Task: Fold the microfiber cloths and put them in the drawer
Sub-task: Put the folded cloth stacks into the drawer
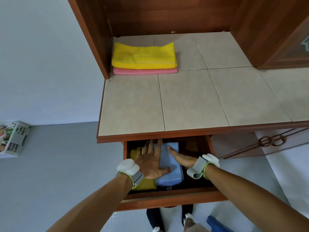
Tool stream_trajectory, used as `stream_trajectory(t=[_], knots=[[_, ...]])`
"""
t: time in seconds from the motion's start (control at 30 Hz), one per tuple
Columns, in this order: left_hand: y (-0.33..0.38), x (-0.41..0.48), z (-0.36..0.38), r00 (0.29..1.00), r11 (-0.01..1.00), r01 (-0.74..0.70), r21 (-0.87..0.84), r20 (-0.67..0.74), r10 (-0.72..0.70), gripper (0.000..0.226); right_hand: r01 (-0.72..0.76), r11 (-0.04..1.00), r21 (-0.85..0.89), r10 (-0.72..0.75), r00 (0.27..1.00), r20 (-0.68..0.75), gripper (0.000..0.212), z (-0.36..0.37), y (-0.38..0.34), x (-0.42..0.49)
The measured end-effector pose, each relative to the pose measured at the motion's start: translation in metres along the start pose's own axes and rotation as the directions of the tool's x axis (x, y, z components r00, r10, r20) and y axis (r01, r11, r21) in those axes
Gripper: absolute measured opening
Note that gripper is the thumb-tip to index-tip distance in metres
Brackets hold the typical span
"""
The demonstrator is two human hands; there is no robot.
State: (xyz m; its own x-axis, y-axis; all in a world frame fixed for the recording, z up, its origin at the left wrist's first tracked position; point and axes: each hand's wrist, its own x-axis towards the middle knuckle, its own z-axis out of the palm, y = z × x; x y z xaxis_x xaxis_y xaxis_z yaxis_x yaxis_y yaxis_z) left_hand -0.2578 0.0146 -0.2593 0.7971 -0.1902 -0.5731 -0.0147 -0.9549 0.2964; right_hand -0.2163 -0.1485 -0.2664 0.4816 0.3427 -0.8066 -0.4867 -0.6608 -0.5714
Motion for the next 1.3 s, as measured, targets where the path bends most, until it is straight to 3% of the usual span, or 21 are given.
stream_trajectory(t=[0.1, 0.17, 0.27, 0.37, 0.43, 0.5, 0.57, 0.67, 0.73, 0.8, 0.87, 0.93, 1.0, 1.17, 1.3], knots=[[-0.008, 0.008, 0.028, 0.999, 0.988, -0.013, 0.151, -0.034, 0.019, 0.123, -0.037, 0.999, 0.016, 0.038, 0.996, -0.078, 0.083, -0.001, 0.006, 0.01], [-0.013, 0.008, 0.041, 0.999, 0.979, 0.017, 0.202, -0.051, -0.007, 0.125, -0.105, 0.985, -0.136, 0.086, 0.986, -0.144, 0.104, 0.0, 0.013, 0.015], [-0.009, 0.007, 0.048, 1.0, 0.962, 0.023, 0.274, -0.02, -0.019, 0.123, -0.202, 0.893, -0.403, 0.111, 0.965, -0.238, 0.092, 0.001, 0.012, 0.007], [-0.007, 0.005, 0.037, 0.999, 0.953, 0.031, 0.3, -0.039, -0.02, 0.123, -0.219, 0.85, -0.478, 0.12, 0.966, -0.228, 0.092, -0.001, 0.002, -0.005], [-0.002, -0.001, 0.029, 0.999, 0.95, 0.048, 0.308, -0.032, -0.04, 0.124, -0.189, 0.796, -0.575, 0.081, 0.975, -0.208, 0.091, -0.007, -0.01, -0.018], [0.012, -0.013, 0.016, 0.996, 0.945, 0.084, 0.317, -0.023, -0.081, 0.12, -0.109, 0.692, -0.714, -0.004, 0.988, -0.154, 0.076, -0.015, -0.021, -0.037], [0.028, -0.027, -0.014, 0.996, 0.947, 0.061, 0.316, 0.036, -0.076, 0.095, -0.046, 0.62, -0.783, -0.052, 0.994, -0.099, 0.06, -0.021, -0.04, -0.064], [0.044, -0.045, -0.074, 0.982, 0.967, -0.175, 0.186, 0.1, 0.159, 0.033, 0.014, 0.688, -0.726, -0.025, 1.0, -0.004, 0.061, -0.031, -0.073, -0.099], [0.049, -0.053, -0.114, 0.972, 0.964, -0.235, 0.124, 0.015, 0.235, 0.03, 0.03, 0.784, -0.62, -0.007, 0.999, 0.039, 0.05, -0.037, -0.098, -0.117], [0.052, -0.053, -0.14, 0.964, 0.973, -0.211, 0.097, -0.143, 0.223, 0.027, 0.057, 0.793, -0.606, -0.081, 0.997, -0.012, 0.038, -0.05, -0.123, -0.128], [0.049, -0.042, -0.157, 0.929, 0.984, -0.174, 0.049, -0.324, 0.18, 0.025, 0.166, 0.739, -0.653, -0.307, 0.945, -0.108, 0.036, -0.069, -0.147, -0.132], [0.041, -0.023, -0.171, 0.869, 0.989, -0.15, 0.015, -0.475, 0.139, 0.032, 0.258, 0.662, -0.703, -0.519, 0.836, -0.182, 0.029, -0.088, -0.167, -0.124], [0.032, -0.003, -0.176, 0.838, 0.995, -0.094, 0.041, -0.536, 0.101, 0.044, 0.224, 0.57, -0.79, -0.654, 0.706, -0.271, 0.024, -0.104, -0.178, -0.102], [0.008, 0.034, -0.192, 0.861, 0.982, 0.131, 0.139, -0.507, -0.043, 0.062, -0.018, 0.289, -0.957, -0.796, 0.551, -0.251, 0.048, -0.132, -0.203, -0.035], [-0.011, 0.048, -0.216, 0.914, 0.971, 0.188, 0.149, -0.387, -0.118, 0.081, -0.174, 0.136, -0.975, -0.826, 0.523, -0.209, 0.069, -0.143, -0.223, 0.003]])
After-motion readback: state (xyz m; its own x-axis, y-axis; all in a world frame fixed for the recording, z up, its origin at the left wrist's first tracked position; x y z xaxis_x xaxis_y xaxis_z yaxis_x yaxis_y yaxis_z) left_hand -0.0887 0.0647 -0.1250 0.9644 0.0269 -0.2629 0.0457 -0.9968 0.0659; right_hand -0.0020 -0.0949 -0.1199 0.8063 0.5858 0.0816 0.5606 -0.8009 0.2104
